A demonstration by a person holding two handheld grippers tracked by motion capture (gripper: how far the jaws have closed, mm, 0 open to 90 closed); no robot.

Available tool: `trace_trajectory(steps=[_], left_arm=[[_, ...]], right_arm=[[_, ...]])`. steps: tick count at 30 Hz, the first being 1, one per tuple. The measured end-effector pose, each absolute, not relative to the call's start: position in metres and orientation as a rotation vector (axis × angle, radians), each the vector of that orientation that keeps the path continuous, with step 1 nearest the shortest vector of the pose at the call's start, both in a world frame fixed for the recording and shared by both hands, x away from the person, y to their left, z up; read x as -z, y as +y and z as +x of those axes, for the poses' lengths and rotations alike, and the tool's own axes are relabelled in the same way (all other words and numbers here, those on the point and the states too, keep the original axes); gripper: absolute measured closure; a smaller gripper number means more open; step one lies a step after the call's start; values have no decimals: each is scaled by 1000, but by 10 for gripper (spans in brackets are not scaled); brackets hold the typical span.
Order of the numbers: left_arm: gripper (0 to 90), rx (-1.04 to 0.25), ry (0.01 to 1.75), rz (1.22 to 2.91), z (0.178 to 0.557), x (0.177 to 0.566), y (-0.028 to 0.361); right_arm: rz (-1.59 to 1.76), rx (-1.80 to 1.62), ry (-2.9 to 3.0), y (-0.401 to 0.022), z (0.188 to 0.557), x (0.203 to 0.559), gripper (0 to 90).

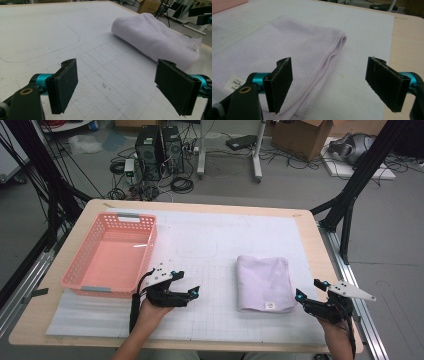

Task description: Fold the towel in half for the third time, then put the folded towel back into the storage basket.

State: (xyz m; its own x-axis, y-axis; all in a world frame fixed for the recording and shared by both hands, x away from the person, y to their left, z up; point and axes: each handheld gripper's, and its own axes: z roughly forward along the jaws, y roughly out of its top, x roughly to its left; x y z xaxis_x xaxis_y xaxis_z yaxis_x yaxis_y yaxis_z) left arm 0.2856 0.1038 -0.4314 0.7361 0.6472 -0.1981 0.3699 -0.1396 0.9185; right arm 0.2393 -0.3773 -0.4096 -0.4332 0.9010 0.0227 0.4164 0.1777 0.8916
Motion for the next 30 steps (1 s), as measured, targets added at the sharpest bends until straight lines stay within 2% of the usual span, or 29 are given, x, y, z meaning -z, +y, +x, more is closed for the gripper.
trace_trajectory(steps=[18, 23, 27, 30], left_arm=[[196, -254, 798, 1761, 288, 433, 93], [187, -228, 779, 1788, 293, 428, 83], [176, -281, 728, 1763, 299, 427, 69], [176, -274, 744, 1828, 307, 424, 57]], right_arm=[[1247, -1184, 1962, -376, 243, 413, 205], [1252, -1173, 1974, -377, 242, 414, 206], [1260, -1171, 1977, -378, 243, 415, 206], [1261, -1169, 1978, -378, 243, 415, 206]])
